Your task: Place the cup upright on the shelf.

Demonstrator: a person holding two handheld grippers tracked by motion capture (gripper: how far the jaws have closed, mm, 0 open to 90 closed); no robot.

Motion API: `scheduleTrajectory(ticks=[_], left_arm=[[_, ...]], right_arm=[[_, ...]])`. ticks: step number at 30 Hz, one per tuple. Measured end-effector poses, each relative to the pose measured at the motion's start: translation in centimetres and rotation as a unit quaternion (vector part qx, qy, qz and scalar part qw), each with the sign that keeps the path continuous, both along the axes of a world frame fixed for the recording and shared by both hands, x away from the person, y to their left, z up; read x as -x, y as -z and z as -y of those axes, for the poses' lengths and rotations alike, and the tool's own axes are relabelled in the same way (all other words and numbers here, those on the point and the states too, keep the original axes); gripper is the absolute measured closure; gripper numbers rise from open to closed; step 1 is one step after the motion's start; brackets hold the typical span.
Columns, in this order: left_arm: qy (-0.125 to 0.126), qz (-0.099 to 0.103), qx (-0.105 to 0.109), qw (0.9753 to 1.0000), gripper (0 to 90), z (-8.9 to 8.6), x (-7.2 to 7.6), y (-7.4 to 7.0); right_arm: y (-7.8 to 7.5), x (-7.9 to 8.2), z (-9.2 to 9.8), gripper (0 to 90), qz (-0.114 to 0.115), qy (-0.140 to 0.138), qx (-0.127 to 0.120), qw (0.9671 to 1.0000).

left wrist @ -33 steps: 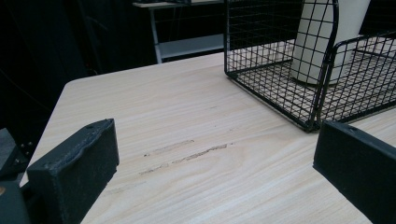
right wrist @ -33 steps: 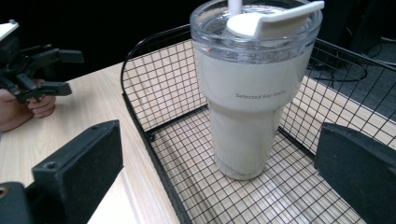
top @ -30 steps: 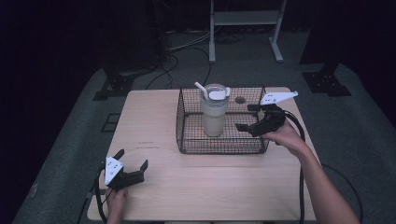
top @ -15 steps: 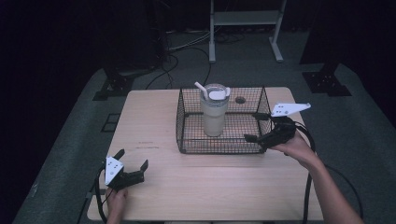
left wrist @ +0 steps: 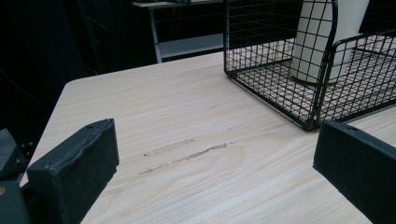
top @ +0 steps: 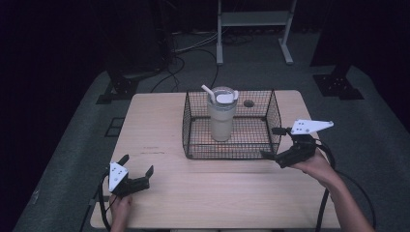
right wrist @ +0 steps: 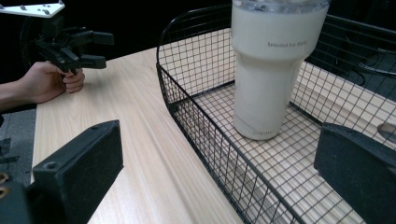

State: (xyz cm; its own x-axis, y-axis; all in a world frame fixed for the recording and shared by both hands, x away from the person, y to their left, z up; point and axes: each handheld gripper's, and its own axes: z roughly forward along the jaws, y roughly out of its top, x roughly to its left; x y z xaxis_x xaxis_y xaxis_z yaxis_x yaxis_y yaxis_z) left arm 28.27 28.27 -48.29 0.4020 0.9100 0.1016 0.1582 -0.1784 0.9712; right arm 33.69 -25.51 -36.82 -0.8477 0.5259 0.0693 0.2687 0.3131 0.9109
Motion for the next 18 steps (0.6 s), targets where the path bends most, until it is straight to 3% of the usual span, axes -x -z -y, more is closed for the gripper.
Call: scheduleTrajectory(ticks=[18], left_arm=[[0.0, -0.002, 0.001, 1.0, 0.0, 0.0, 0.0, 0.0]], right_arm=[[3.0, 2.8, 2.5, 0.6, -0.013, 0.018, -0.013, 0.9997]])
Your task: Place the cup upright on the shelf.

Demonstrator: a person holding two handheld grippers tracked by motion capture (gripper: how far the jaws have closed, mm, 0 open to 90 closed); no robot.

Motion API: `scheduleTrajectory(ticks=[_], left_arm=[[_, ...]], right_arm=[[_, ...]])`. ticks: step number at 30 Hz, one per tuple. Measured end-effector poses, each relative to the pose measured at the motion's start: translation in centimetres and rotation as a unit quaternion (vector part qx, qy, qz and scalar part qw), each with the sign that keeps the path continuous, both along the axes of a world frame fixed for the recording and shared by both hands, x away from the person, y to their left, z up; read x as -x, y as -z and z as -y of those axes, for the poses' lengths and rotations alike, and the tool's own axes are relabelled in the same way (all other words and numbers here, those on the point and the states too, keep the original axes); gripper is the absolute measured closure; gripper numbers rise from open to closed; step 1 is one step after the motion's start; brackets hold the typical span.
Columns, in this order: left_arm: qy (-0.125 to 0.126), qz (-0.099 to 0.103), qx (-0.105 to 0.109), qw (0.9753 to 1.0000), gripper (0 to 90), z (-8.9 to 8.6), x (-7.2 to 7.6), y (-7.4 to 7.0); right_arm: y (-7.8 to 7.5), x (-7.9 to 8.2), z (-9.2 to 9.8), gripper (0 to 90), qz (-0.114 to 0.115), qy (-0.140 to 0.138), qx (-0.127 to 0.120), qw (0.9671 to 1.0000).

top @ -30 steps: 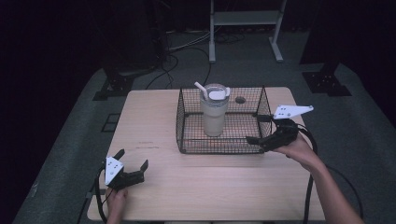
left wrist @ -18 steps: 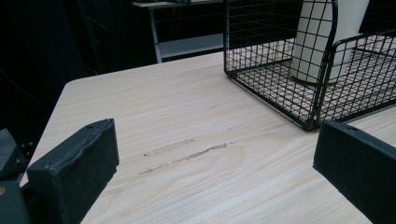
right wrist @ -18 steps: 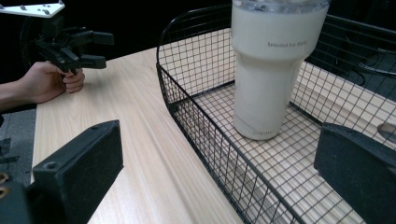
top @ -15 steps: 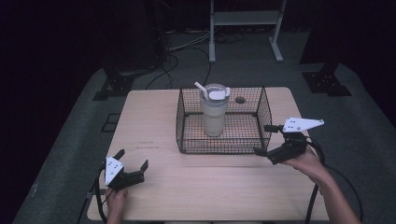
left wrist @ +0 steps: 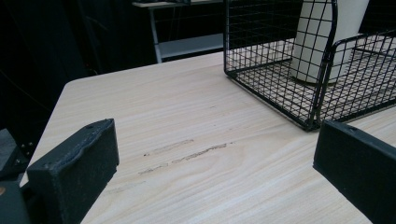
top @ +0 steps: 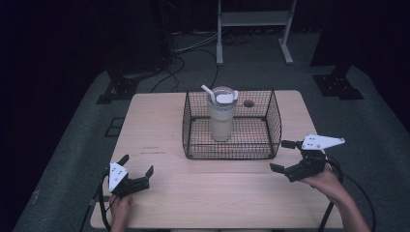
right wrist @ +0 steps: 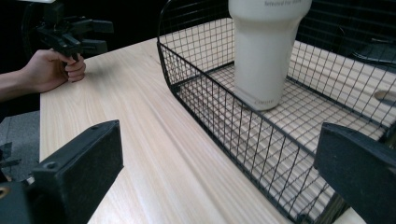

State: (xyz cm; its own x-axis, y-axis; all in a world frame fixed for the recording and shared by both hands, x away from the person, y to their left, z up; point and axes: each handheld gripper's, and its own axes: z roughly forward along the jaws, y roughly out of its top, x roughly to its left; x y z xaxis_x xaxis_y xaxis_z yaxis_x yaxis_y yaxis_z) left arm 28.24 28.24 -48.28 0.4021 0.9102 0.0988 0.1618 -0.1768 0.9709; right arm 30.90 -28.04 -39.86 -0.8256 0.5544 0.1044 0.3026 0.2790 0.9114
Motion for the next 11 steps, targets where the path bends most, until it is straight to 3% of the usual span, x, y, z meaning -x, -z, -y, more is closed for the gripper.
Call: scheduleTrajectory(ticks=[11], left_arm=[[-0.002, 0.0, -0.003, 1.0, 0.0, 0.0, 0.0, 0.0]], right_arm=[[2.7, 2.2, 0.8, 0.6, -0.009, 0.017, 0.0, 0.9998]])
